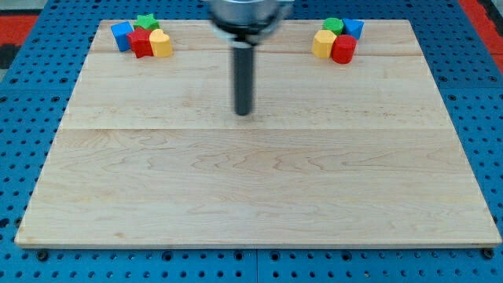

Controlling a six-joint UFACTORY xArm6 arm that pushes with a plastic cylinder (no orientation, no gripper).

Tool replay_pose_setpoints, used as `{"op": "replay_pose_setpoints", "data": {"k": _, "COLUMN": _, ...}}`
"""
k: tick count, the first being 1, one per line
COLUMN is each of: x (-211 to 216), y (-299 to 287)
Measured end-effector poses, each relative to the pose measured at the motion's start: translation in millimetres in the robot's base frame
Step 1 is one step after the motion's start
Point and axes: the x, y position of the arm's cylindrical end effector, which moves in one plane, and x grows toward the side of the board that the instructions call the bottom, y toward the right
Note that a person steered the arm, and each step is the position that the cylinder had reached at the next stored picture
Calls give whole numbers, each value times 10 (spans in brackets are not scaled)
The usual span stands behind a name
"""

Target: Separate green star from the red star

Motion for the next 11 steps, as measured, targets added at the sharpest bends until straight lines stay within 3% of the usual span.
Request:
{"op": "replay_pose_setpoints", "data": {"k": 1, "x": -219, "y": -853}}
{"op": "replay_pose_setpoints", "data": {"k": 3, "x": -1050, "y": -2224}}
{"op": "replay_pose_setpoints", "data": {"k": 4, "x": -1260, "y": -2468}}
{"op": "replay_pose_setpoints", "data": {"k": 7, "x": -2127, "y": -2216}}
{"op": "replay_pose_setpoints", "data": {"k": 8, "x": -2117, "y": -1867}}
{"op": "replay_pose_setpoints", "data": {"k": 9, "x": -2116, "y": -1113}}
{"op": "replay_pose_setpoints", "data": {"k": 11, "x": -2002, "y": -770}}
